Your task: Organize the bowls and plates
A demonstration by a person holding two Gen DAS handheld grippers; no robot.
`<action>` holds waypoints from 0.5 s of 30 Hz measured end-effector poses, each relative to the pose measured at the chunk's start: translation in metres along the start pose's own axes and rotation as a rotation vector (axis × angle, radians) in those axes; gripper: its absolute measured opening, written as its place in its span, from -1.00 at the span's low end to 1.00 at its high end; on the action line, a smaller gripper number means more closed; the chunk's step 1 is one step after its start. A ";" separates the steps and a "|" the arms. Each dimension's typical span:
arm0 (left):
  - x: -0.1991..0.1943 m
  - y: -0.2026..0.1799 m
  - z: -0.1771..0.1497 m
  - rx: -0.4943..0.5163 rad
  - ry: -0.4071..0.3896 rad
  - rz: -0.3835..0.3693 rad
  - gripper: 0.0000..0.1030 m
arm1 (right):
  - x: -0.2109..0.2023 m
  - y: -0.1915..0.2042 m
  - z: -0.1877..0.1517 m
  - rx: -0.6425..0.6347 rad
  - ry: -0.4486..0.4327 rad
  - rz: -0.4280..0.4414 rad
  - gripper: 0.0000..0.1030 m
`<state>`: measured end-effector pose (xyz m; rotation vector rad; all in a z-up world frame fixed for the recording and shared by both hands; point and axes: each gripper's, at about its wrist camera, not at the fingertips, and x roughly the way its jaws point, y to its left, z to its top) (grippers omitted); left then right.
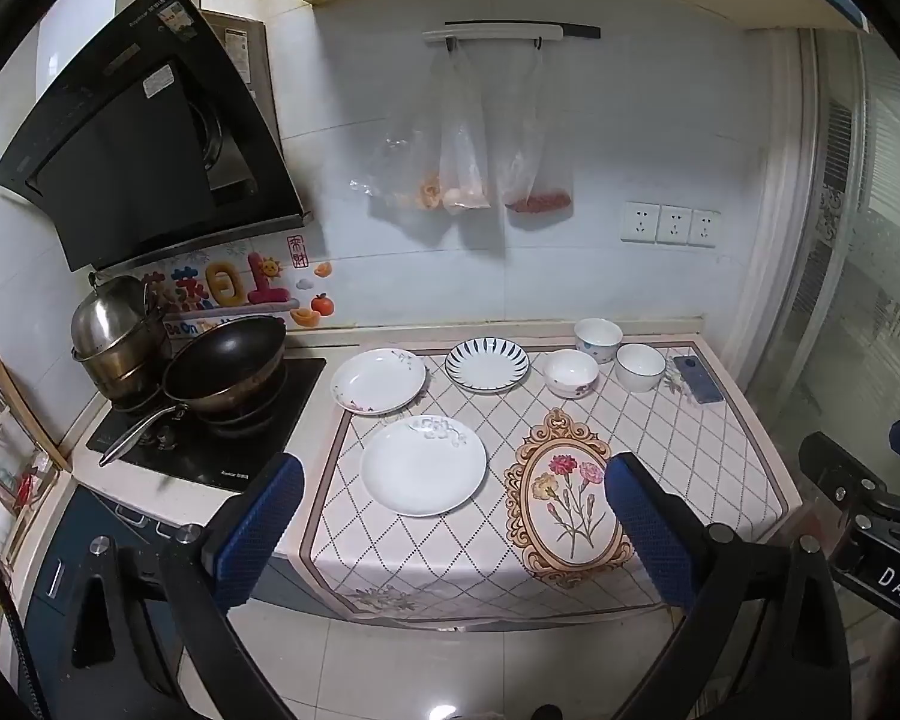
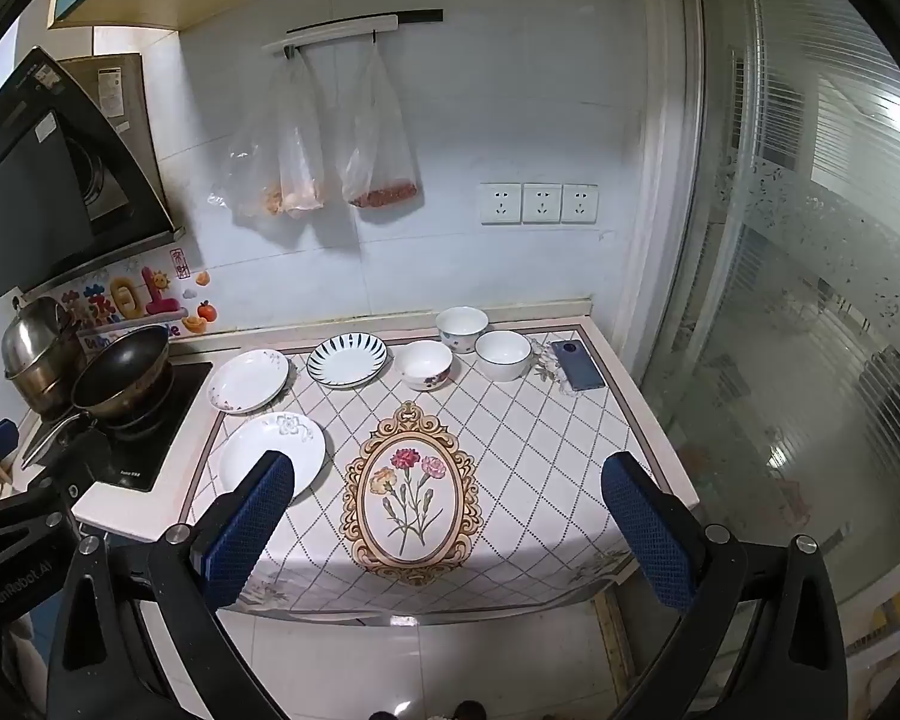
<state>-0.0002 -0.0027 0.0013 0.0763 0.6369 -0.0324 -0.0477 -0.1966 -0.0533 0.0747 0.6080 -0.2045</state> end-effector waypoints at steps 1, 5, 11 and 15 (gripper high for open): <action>0.000 0.000 0.000 0.000 0.001 -0.001 1.00 | 0.000 0.000 0.000 0.000 0.001 0.001 1.00; -0.001 -0.001 0.000 0.001 0.002 -0.006 1.00 | 0.002 0.001 0.001 0.002 0.005 0.002 1.00; 0.002 -0.002 0.002 0.000 0.002 -0.005 1.00 | 0.001 0.002 -0.002 0.001 0.006 -0.001 1.00; 0.002 -0.003 0.003 -0.003 0.001 -0.006 1.00 | 0.004 0.006 -0.003 0.000 0.006 -0.001 1.00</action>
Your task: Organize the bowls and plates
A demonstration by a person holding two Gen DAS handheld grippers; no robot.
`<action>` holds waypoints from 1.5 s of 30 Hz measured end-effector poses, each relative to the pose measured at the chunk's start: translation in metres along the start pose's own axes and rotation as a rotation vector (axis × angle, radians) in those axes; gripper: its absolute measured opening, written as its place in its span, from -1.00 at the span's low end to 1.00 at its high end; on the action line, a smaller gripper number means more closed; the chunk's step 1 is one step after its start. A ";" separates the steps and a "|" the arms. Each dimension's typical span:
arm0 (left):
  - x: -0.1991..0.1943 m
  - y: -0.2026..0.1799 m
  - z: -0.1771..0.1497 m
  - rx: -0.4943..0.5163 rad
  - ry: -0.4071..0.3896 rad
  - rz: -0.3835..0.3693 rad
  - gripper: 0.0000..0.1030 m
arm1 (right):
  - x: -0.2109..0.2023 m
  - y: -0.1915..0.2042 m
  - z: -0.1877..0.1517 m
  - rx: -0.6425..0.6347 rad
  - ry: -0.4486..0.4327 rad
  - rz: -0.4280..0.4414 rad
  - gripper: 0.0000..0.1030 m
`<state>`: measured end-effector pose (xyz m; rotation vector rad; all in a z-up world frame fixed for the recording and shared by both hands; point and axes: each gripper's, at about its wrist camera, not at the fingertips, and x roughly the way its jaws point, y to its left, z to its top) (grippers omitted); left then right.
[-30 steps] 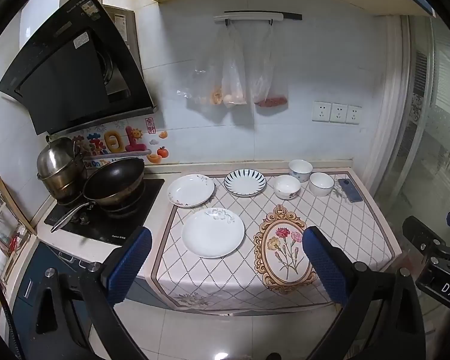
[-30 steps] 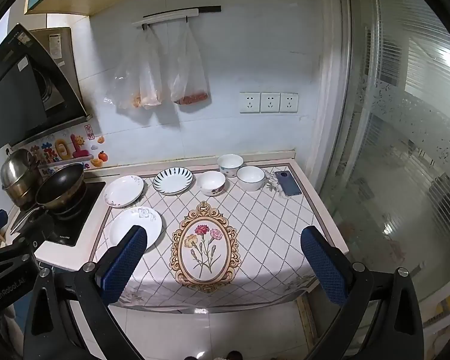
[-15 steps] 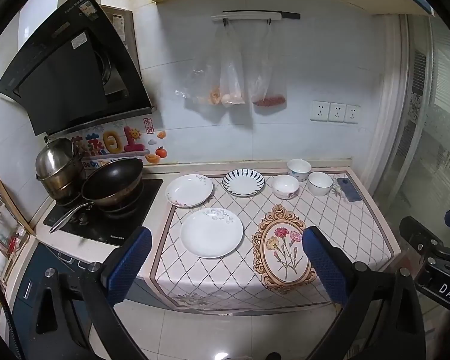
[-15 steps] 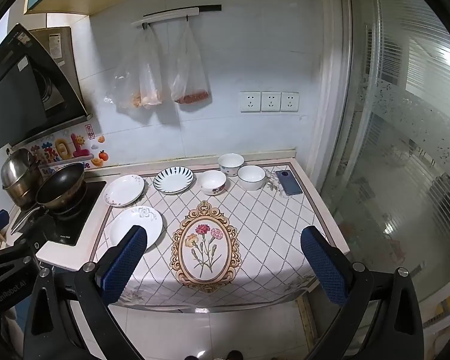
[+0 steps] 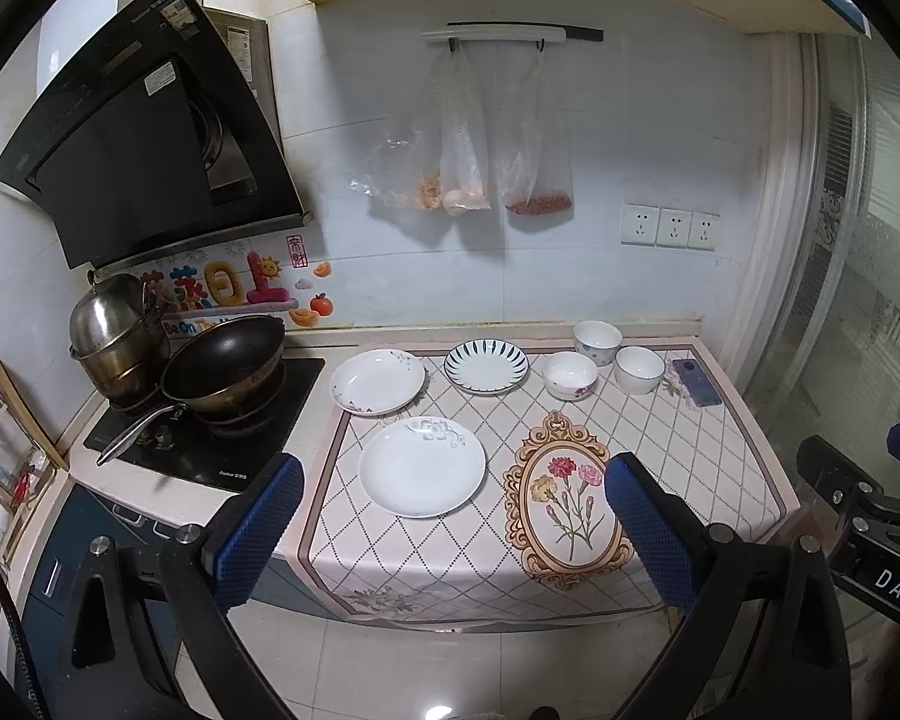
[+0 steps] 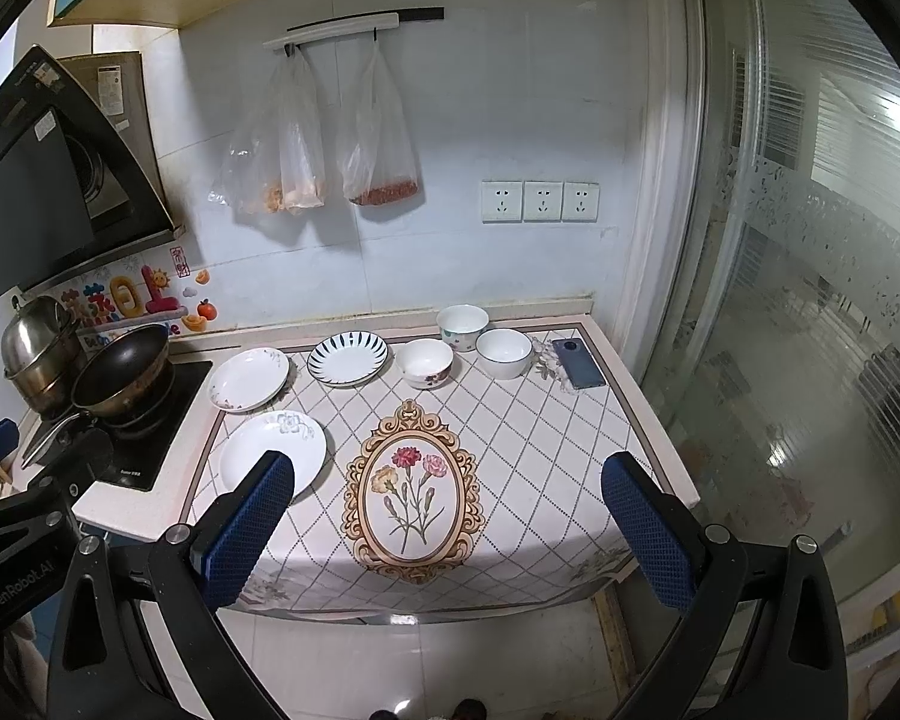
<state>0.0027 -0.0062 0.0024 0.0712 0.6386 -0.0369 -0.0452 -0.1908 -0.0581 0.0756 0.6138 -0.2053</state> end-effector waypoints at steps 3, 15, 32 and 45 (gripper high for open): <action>0.000 0.000 0.000 -0.001 0.000 0.000 1.00 | 0.000 0.000 0.000 0.000 0.000 0.000 1.00; 0.000 0.005 0.005 -0.005 -0.008 -0.004 1.00 | -0.002 0.001 0.005 0.001 -0.009 -0.002 1.00; -0.002 0.009 0.003 -0.007 -0.011 -0.004 1.00 | -0.007 0.001 0.006 0.002 -0.017 -0.004 1.00; -0.002 0.011 0.003 -0.006 -0.014 -0.004 1.00 | -0.009 0.002 0.009 0.005 -0.017 0.000 1.00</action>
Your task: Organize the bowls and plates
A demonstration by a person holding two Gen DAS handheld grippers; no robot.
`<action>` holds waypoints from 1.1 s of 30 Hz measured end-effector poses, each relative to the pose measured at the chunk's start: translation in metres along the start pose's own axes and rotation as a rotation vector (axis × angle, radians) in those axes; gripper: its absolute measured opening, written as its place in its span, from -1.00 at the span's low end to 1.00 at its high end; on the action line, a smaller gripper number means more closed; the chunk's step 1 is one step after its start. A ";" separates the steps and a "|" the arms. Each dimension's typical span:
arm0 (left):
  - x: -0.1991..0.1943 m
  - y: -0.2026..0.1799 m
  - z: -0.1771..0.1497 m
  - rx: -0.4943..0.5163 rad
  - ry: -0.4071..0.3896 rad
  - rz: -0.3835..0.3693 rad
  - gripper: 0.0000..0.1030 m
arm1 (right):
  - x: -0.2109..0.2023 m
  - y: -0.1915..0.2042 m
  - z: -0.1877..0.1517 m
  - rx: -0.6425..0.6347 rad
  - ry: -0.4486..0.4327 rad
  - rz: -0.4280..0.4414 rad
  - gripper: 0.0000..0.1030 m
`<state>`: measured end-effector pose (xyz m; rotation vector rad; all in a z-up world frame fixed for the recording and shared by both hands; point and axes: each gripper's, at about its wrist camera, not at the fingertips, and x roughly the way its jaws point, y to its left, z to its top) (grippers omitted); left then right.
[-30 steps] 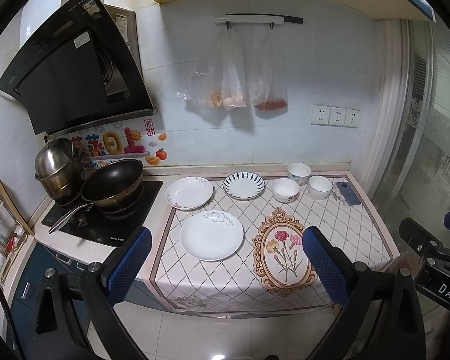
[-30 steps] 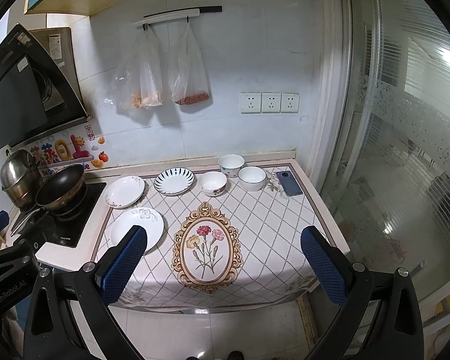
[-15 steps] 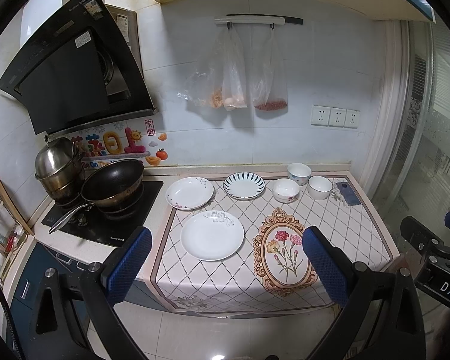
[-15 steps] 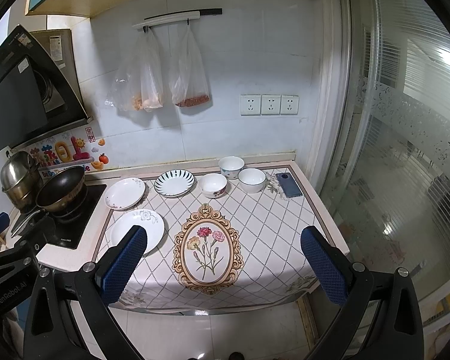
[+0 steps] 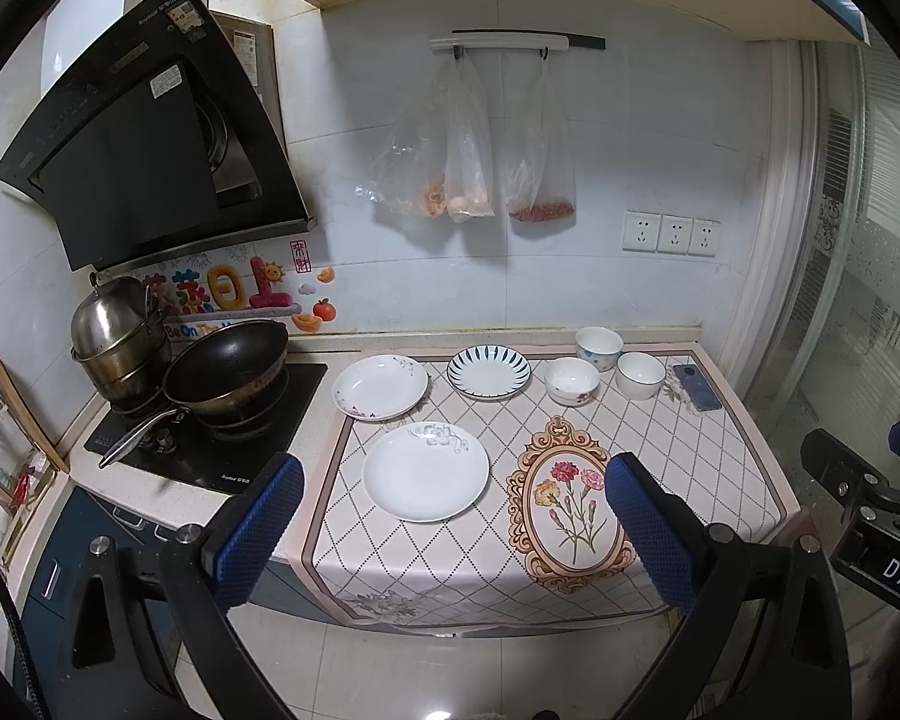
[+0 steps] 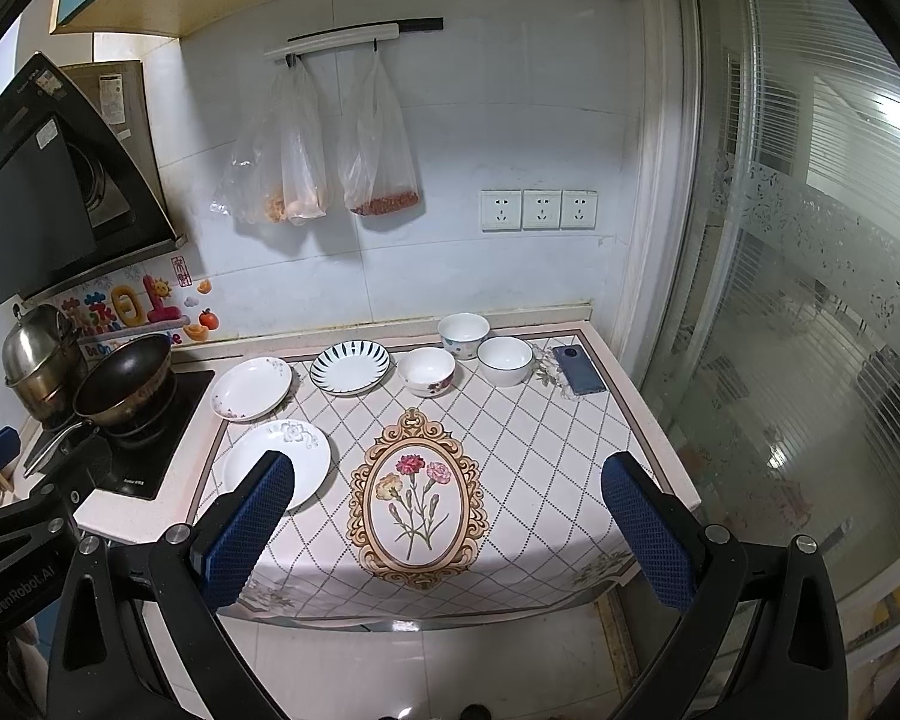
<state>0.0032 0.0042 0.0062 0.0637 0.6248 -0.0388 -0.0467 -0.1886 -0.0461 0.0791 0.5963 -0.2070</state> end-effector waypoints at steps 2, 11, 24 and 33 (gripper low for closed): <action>0.000 0.001 0.000 -0.001 0.001 -0.001 1.00 | -0.001 0.001 0.001 0.002 0.001 0.004 1.00; 0.000 0.001 0.002 -0.002 -0.003 -0.001 1.00 | -0.002 0.001 0.002 0.003 -0.001 0.007 1.00; 0.067 0.010 0.002 -0.095 0.081 0.089 1.00 | 0.073 -0.040 -0.001 0.112 0.117 0.185 1.00; 0.211 0.085 -0.033 -0.255 0.356 0.177 1.00 | 0.229 -0.009 -0.031 0.138 0.368 0.374 1.00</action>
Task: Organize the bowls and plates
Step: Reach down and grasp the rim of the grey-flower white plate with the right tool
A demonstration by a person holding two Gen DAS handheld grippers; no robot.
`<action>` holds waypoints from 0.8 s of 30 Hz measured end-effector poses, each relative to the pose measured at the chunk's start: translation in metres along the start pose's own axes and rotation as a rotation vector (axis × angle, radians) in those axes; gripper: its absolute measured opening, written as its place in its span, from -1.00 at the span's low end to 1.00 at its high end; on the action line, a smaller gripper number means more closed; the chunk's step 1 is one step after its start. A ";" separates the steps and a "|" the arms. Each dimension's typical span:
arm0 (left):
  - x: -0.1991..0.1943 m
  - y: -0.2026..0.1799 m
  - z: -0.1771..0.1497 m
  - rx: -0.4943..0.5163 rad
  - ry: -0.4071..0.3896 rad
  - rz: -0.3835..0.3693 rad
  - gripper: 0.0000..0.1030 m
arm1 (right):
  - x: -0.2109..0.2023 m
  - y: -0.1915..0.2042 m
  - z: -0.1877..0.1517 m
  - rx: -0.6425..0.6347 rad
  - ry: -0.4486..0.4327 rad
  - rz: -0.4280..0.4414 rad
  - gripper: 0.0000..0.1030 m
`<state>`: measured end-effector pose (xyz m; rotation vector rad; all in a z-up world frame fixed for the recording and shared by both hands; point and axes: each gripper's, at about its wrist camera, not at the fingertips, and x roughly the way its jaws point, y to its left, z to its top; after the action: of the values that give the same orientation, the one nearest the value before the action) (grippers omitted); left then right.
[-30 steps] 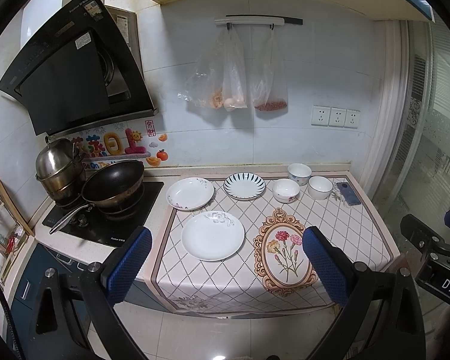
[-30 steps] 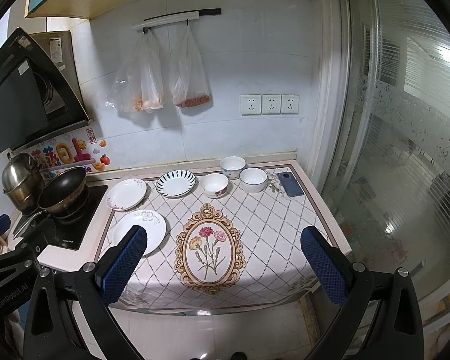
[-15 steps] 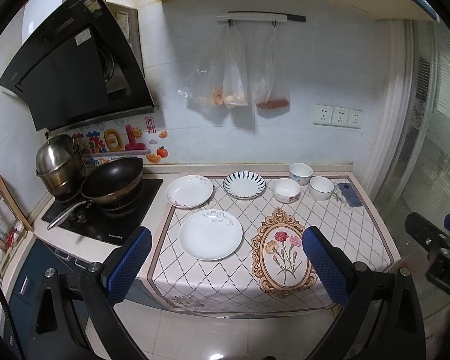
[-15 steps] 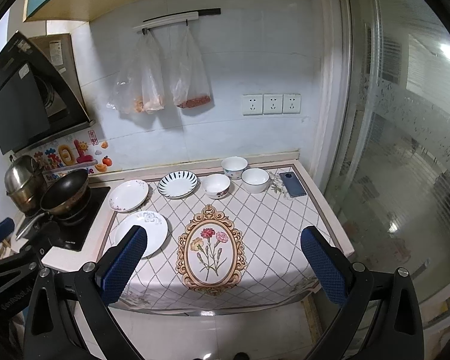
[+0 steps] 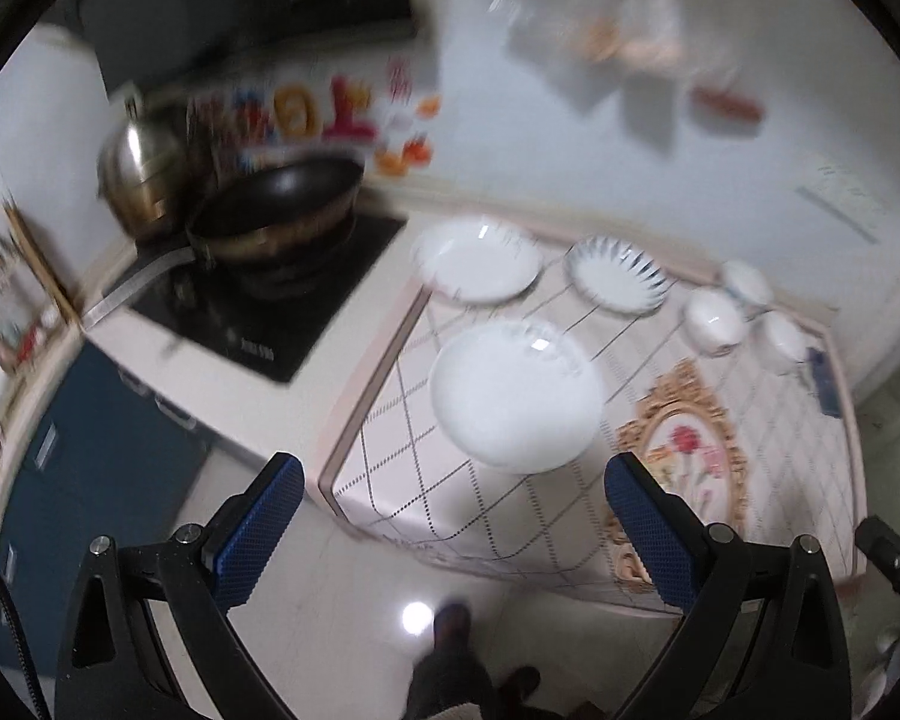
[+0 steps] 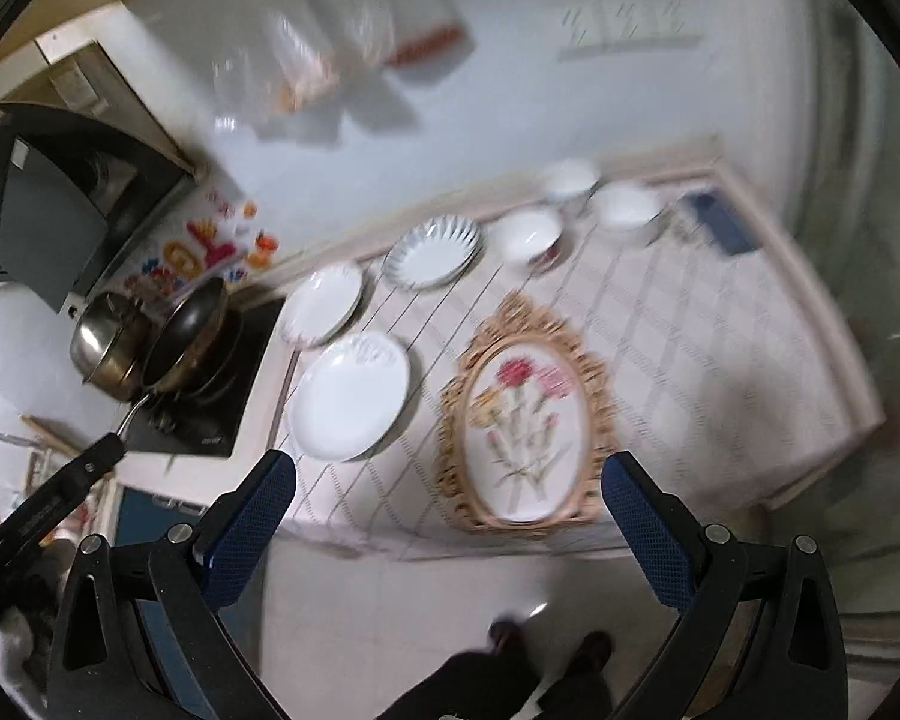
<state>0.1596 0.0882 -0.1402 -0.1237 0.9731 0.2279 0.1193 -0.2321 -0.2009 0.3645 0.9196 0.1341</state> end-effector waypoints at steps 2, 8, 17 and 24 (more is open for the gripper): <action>0.039 0.008 0.007 -0.018 0.067 -0.014 0.99 | 0.042 0.005 0.007 -0.011 0.047 0.032 1.00; 0.134 0.021 0.027 -0.028 0.191 -0.087 0.94 | 0.163 0.013 0.031 0.008 0.168 0.084 0.97; 0.254 0.020 0.067 0.084 0.326 -0.155 0.71 | 0.327 0.029 0.064 0.039 0.340 0.075 0.66; 0.313 0.023 0.070 0.144 0.454 -0.207 -0.03 | 0.397 0.029 0.065 0.087 0.435 0.088 0.14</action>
<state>0.3798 0.1676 -0.3614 -0.1460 1.4142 -0.0665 0.4113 -0.1157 -0.4530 0.4670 1.3424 0.2613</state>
